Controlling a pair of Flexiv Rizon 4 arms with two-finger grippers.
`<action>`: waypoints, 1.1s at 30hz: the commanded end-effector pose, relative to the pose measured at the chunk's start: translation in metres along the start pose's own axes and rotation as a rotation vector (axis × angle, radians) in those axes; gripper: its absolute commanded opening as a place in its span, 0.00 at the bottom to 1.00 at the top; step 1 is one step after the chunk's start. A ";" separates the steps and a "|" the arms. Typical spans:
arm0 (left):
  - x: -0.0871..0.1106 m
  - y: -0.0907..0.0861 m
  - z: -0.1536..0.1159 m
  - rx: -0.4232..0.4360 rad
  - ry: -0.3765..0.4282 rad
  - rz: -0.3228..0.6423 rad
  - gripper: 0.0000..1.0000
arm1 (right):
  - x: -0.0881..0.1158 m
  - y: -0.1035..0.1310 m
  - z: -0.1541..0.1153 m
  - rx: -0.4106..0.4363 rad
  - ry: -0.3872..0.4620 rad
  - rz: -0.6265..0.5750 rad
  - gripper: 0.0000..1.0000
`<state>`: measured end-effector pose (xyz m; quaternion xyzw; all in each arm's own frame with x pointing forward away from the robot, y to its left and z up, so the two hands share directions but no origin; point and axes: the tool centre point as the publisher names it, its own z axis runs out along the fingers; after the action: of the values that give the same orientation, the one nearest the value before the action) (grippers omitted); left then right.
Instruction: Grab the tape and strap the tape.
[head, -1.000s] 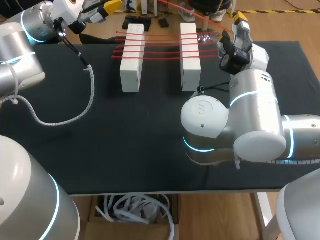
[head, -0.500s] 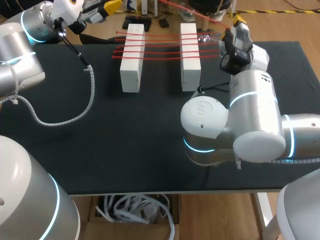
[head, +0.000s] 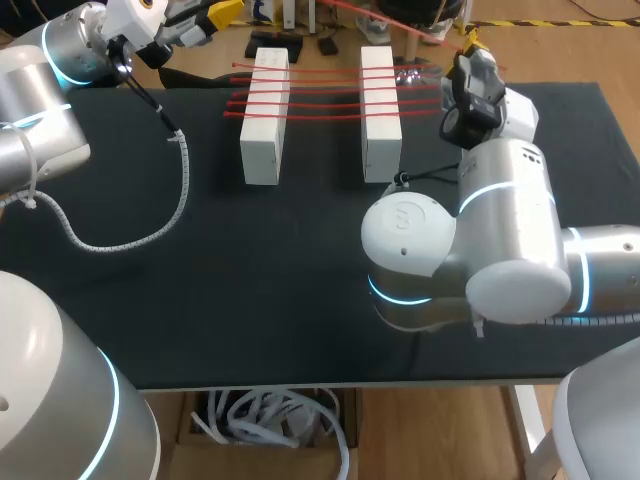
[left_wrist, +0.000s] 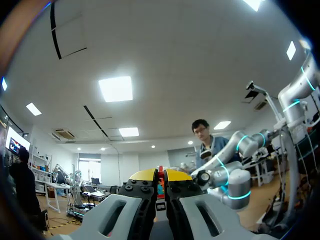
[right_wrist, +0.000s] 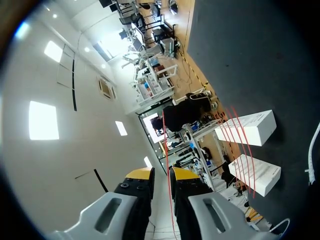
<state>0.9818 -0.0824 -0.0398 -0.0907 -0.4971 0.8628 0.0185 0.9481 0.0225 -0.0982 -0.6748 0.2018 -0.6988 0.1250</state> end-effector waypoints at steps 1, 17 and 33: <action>-0.001 0.001 -0.001 0.001 0.002 -0.001 0.00 | 0.002 -0.001 0.000 -0.007 -0.005 -0.003 0.09; -0.001 0.001 -0.001 0.001 0.002 -0.001 0.00 | -0.002 0.001 0.000 -0.008 -0.061 -0.037 0.00; -0.001 0.001 -0.001 0.001 0.002 -0.001 0.00 | -0.002 0.001 0.000 -0.008 -0.061 -0.037 0.00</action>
<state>0.9818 -0.0825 -0.0398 -0.0907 -0.4971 0.8628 0.0185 0.9479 0.0241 -0.1031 -0.6974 0.1891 -0.6816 0.1153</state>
